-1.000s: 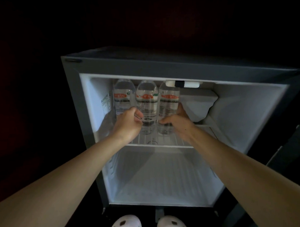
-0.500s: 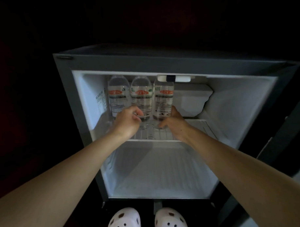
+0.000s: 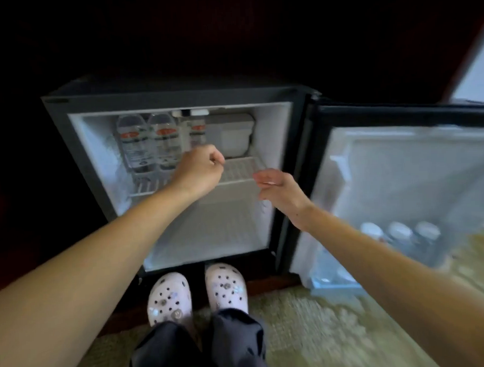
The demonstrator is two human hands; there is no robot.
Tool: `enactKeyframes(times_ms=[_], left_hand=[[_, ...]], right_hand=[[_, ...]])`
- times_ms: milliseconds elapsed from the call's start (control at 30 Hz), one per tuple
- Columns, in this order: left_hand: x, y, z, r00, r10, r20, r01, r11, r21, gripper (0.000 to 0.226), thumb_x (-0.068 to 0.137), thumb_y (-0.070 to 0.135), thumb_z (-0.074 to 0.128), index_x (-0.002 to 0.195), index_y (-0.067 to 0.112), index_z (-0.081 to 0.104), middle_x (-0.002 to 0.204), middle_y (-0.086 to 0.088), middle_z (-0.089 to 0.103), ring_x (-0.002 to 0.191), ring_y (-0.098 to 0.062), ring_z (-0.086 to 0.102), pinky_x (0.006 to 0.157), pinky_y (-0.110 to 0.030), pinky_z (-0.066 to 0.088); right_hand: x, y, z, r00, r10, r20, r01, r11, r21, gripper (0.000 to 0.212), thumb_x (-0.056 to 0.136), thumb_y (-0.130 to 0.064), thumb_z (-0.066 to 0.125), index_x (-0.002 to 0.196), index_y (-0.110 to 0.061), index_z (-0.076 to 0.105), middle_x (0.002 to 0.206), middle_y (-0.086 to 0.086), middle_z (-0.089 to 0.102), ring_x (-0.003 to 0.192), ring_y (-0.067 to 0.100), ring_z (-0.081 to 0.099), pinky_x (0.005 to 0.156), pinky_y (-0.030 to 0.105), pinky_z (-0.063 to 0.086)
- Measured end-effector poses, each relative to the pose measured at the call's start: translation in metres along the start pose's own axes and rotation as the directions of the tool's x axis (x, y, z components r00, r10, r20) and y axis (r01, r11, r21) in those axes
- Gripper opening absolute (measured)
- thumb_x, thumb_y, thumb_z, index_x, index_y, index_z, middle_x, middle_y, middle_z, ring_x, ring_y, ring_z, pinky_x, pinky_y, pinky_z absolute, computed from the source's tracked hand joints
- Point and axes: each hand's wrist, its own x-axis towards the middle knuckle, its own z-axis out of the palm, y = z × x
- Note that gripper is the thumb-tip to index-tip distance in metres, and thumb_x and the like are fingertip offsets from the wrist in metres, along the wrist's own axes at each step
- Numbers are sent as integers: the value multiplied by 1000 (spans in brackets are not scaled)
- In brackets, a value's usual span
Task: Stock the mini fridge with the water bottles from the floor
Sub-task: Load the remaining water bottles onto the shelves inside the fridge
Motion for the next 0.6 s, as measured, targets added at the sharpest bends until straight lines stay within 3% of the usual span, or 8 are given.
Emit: enactKeyframes(times_ms=[67, 167, 233, 300, 467, 533, 600], left_hand=[[-25, 28, 16, 999, 8, 38, -7, 999, -39, 25, 84, 3, 48, 70, 21, 56, 90, -14, 67, 96, -32, 65, 86, -41, 54], [-78, 72, 51, 989, 41, 145, -27, 995, -101, 30, 84, 1, 49, 63, 23, 50, 72, -6, 59, 89, -31, 63, 81, -38, 51], [-120, 100, 80, 972, 84, 218, -54, 988, -141, 25, 83, 3, 51, 66, 20, 52, 85, -18, 66, 92, -34, 65, 86, -43, 54], [-165, 123, 112, 946, 119, 302, -75, 985, -153, 23, 83, 8, 53, 65, 21, 54, 93, -18, 68, 94, -34, 66, 87, -44, 54], [-279, 156, 199, 806, 218, 551, -176, 976, -129, 14, 84, 9, 53, 79, 19, 59, 84, -6, 61, 92, -31, 65, 87, -38, 52], [-324, 161, 233, 733, 208, 648, -185, 977, -105, 10, 85, 9, 54, 86, 14, 63, 89, -12, 66, 93, -30, 65, 87, -38, 52], [-365, 165, 266, 650, 193, 735, -180, 979, -97, 11, 84, 9, 54, 81, 14, 63, 91, -16, 66, 95, -32, 65, 88, -39, 52]], right_hand=[[-49, 0, -37, 997, -25, -77, 23, 999, -31, 39, 78, 16, 47, 112, 1, 60, 103, 13, 60, 98, 23, 58, 78, 20, 48], [-129, 14, -91, 969, 30, -245, -51, 995, -80, 30, 81, 10, 50, 104, -4, 64, 92, 4, 60, 79, 16, 57, 64, 13, 46], [-185, 32, -122, 931, 72, -358, -109, 990, -84, 27, 81, 8, 52, 101, -3, 65, 91, 2, 60, 77, 13, 55, 66, 14, 44], [-241, 54, -148, 888, 136, -440, -184, 981, -69, 24, 80, 7, 53, 100, -1, 65, 89, 2, 61, 69, 6, 53, 62, 8, 41], [-383, 117, -193, 743, 333, -581, -387, 922, 34, 22, 80, 7, 55, 99, 2, 66, 85, 4, 61, 60, -2, 51, 51, 5, 37], [-436, 147, -199, 670, 412, -618, -466, 881, 82, 21, 80, 6, 55, 97, 2, 67, 83, 8, 62, 64, 6, 52, 56, 10, 39], [-486, 178, -201, 591, 476, -651, -538, 834, 121, 20, 78, 4, 57, 94, 1, 69, 86, 17, 67, 74, 14, 55, 67, 22, 43]])
